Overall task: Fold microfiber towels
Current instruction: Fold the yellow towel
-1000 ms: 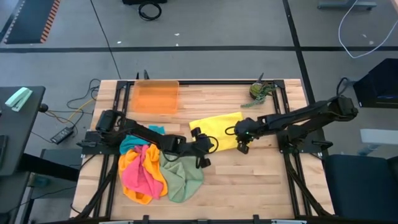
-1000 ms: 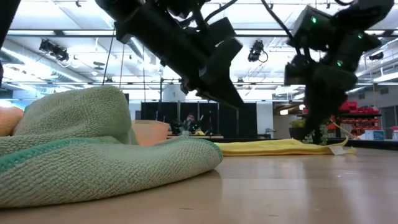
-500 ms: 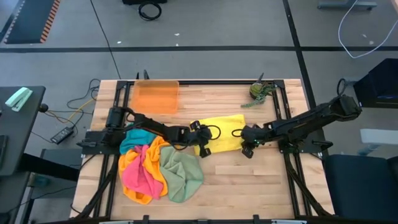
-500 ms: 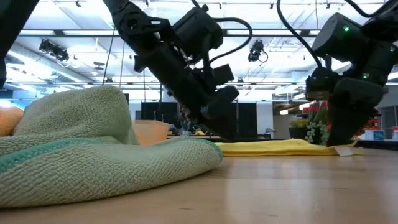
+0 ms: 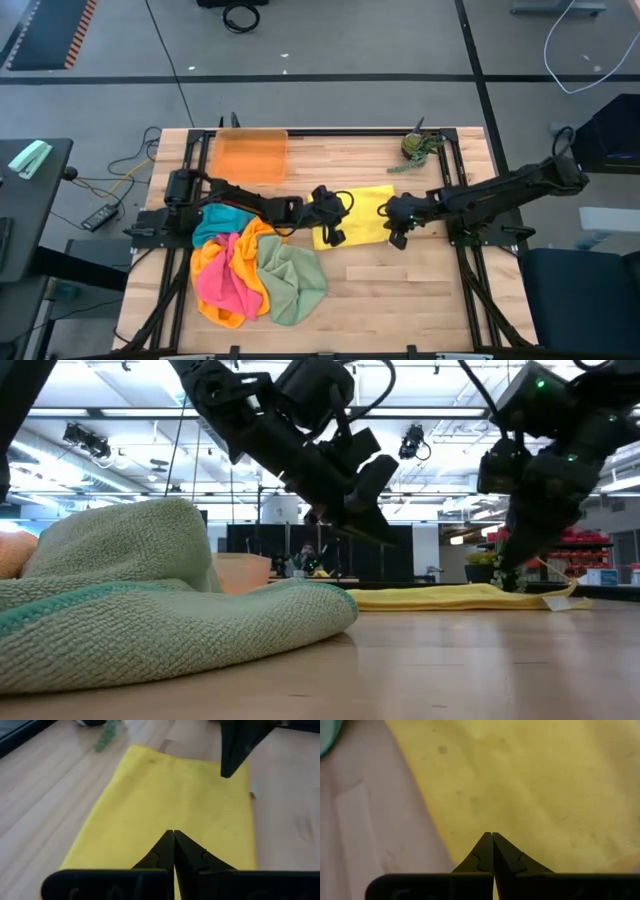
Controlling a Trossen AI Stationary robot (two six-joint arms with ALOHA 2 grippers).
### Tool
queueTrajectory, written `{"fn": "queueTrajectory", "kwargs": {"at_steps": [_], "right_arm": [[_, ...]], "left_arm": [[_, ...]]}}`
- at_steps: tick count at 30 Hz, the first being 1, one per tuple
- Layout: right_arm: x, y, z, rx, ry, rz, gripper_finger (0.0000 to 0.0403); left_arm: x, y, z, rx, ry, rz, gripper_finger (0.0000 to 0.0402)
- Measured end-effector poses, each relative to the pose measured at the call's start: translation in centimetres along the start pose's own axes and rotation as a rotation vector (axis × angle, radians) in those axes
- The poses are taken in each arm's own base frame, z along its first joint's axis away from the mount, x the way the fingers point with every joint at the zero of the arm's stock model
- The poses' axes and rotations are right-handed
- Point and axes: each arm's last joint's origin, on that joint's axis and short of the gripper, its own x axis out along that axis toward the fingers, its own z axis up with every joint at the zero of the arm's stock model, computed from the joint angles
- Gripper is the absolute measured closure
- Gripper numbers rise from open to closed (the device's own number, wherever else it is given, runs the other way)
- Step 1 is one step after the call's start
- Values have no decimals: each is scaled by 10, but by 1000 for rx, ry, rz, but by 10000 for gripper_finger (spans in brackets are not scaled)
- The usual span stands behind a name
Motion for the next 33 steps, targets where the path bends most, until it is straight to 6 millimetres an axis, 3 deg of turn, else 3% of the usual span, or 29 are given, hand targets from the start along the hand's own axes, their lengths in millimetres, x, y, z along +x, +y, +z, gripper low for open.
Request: {"fn": "queueTrajectory", "kwargs": {"at_steps": [15,23,33], "right_arm": [[2,-4,9,12,-74,-15,400],[36,0,16,-5,-159,-27,400],[60,-4,7,36,-78,-107,400]], "left_arm": [[0,-6,5,-68,-75,-28,394],[11,-22,-24,-70,15,-45,394],[9,-33,-51,-61,203,-39,394]]}}
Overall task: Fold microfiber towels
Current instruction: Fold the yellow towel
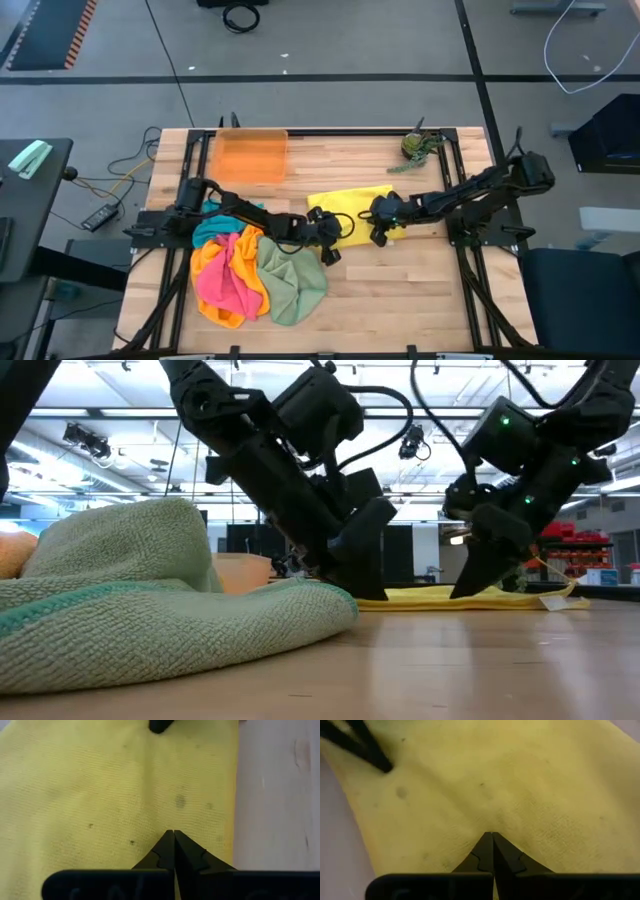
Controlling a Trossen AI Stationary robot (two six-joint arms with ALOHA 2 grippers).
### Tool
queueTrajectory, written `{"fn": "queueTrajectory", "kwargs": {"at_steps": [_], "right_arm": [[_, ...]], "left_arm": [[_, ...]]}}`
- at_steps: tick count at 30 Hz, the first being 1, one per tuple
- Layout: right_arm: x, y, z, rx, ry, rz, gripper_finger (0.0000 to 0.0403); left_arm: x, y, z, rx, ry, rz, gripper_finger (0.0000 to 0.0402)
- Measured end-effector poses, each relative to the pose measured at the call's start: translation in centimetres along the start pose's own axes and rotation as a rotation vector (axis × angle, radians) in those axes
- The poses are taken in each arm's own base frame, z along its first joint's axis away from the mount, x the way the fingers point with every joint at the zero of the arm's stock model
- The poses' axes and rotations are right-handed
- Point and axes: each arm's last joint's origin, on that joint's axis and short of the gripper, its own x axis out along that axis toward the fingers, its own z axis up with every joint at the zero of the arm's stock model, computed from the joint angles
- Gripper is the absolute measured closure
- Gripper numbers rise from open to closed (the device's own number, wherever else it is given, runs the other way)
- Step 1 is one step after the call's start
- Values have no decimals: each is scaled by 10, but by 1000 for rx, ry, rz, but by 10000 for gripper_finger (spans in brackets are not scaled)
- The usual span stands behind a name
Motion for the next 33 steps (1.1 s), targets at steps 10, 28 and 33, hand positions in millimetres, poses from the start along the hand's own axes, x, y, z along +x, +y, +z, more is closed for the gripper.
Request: {"fn": "queueTrajectory", "kwargs": {"at_steps": [10,28,33], "right_arm": [[-17,31,-19,20,31,113,400],[-43,9,0,-25,-53,46,400],[-25,0,-7,-27,36,-35,400]], "left_arm": [[6,20,8,-13,4,33,397],[-5,17,18,52,-37,-2,397],[-1,19,12,63,8,11,392]]}}
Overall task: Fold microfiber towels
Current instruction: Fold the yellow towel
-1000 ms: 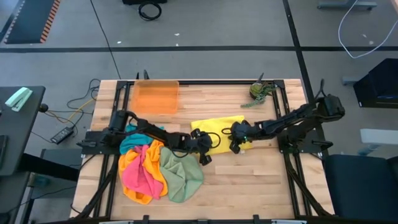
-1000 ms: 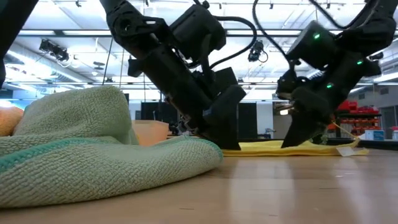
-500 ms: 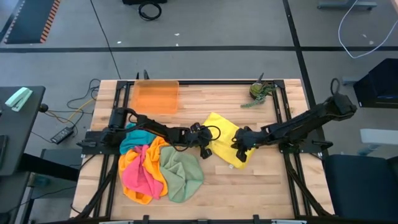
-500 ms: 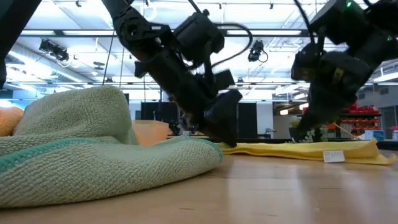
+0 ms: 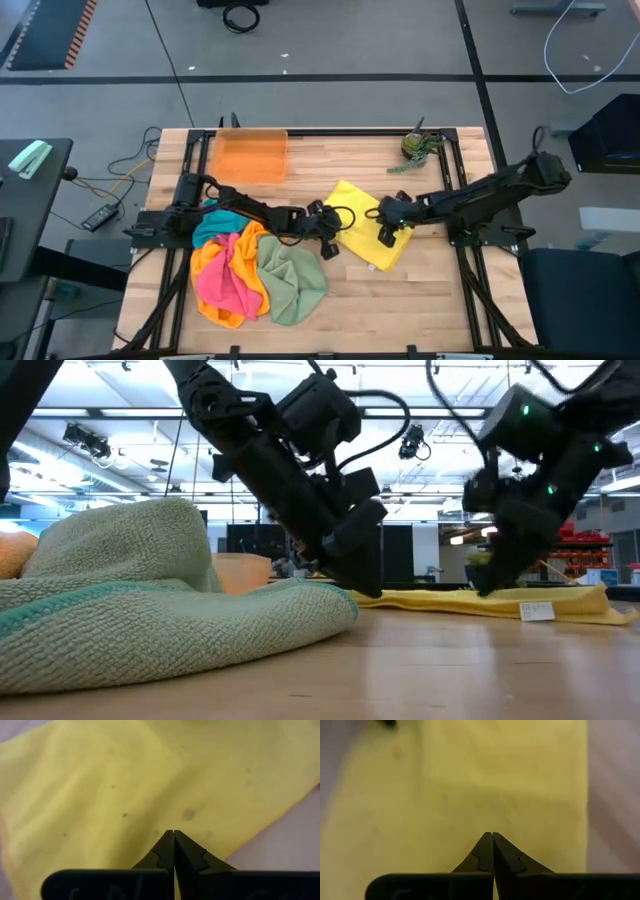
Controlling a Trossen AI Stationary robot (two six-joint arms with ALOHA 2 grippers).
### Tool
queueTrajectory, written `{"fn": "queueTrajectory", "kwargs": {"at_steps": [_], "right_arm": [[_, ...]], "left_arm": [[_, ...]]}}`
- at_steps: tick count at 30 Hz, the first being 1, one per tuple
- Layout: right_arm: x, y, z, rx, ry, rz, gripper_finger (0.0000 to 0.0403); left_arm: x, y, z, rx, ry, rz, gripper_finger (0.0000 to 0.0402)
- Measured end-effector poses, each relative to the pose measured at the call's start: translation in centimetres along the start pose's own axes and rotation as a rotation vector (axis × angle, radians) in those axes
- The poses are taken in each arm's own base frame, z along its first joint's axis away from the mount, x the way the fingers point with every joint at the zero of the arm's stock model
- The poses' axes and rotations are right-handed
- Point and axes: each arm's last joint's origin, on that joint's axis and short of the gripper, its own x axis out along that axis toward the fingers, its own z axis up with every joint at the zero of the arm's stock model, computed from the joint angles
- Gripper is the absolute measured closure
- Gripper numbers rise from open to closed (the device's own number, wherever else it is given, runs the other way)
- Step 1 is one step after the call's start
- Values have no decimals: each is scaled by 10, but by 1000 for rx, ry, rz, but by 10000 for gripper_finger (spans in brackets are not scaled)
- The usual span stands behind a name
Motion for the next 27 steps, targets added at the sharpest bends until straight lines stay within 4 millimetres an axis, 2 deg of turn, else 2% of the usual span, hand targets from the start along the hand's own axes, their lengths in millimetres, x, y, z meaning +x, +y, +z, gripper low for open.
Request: {"fn": "queueTrajectory", "kwargs": {"at_steps": [7,11,15,22,27], "right_arm": [[10,19,-13,35,16,0,400],[5,34,-17,66,-16,85,400],[-5,47,-15,22,-31,159,400],[-26,53,4,-55,-98,188,400],[-41,48,11,-90,-111,174,400]], "left_arm": [[4,18,0,-14,50,47,392],[7,31,4,-4,46,91,396],[6,38,8,1,28,101,392],[-23,21,30,31,-79,45,396],[-50,4,44,86,-158,-4,385]]}}
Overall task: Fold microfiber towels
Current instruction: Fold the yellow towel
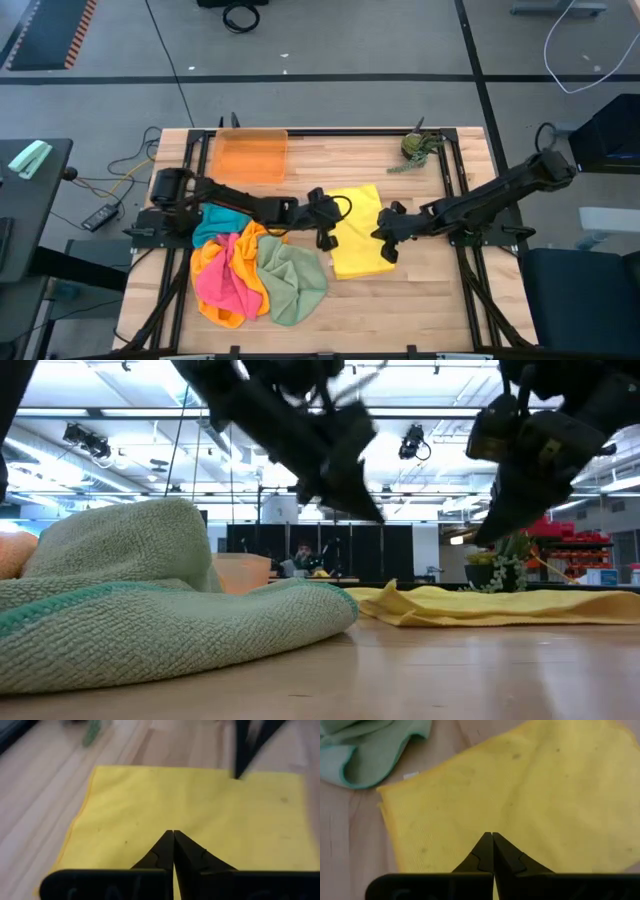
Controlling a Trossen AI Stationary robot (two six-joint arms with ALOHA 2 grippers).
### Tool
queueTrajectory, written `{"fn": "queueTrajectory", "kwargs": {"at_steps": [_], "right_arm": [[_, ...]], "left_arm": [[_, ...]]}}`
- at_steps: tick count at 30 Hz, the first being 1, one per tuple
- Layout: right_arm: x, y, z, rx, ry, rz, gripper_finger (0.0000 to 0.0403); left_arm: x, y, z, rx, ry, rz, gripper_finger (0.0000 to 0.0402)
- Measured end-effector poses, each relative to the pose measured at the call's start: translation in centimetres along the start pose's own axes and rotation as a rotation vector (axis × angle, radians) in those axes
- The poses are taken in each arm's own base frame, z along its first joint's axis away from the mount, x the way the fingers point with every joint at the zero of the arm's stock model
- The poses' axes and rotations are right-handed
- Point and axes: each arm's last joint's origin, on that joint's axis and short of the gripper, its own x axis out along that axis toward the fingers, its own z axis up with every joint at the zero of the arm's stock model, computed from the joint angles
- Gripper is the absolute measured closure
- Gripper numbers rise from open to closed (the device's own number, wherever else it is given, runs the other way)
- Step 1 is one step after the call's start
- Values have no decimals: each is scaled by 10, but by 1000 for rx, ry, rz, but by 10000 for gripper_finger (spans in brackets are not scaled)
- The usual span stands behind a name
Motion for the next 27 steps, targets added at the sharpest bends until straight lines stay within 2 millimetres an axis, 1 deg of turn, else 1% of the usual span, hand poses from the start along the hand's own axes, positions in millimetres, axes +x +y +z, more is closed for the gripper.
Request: {"fn": "queueTrajectory", "kwargs": {"at_steps": [1,3,6,9,11,13,14,16,18,23,27], "right_arm": [[-4,0,2,-7,-7,3,400],[-9,1,5,-7,-23,13,400],[-14,5,4,-1,-35,42,400],[-16,12,-5,-12,9,66,400],[-16,19,-11,-23,32,81,400],[-16,24,-16,-24,49,94,400],[-16,27,-19,-21,59,97,400],[-18,32,-24,-11,72,113,400],[-20,35,-27,-1,81,125,400],[-26,42,-37,27,122,138,400],[-29,47,-47,42,165,144,400]], "left_arm": [[-4,-3,5,2,-24,-13,384],[-11,-10,5,13,-22,-27,385],[-18,-24,5,15,-28,-67,395],[-21,-42,-2,29,-21,-115,394],[-21,-52,-10,53,4,-133,387],[-19,-61,-13,56,-17,-158,385],[-19,-63,-15,63,-5,-157,387],[-14,-68,-17,53,-41,-168,394],[-10,-69,-23,62,-22,-164,396],[5,-73,-36,60,-7,-162,385],[15,-75,-46,60,-1,-172,395]]}}
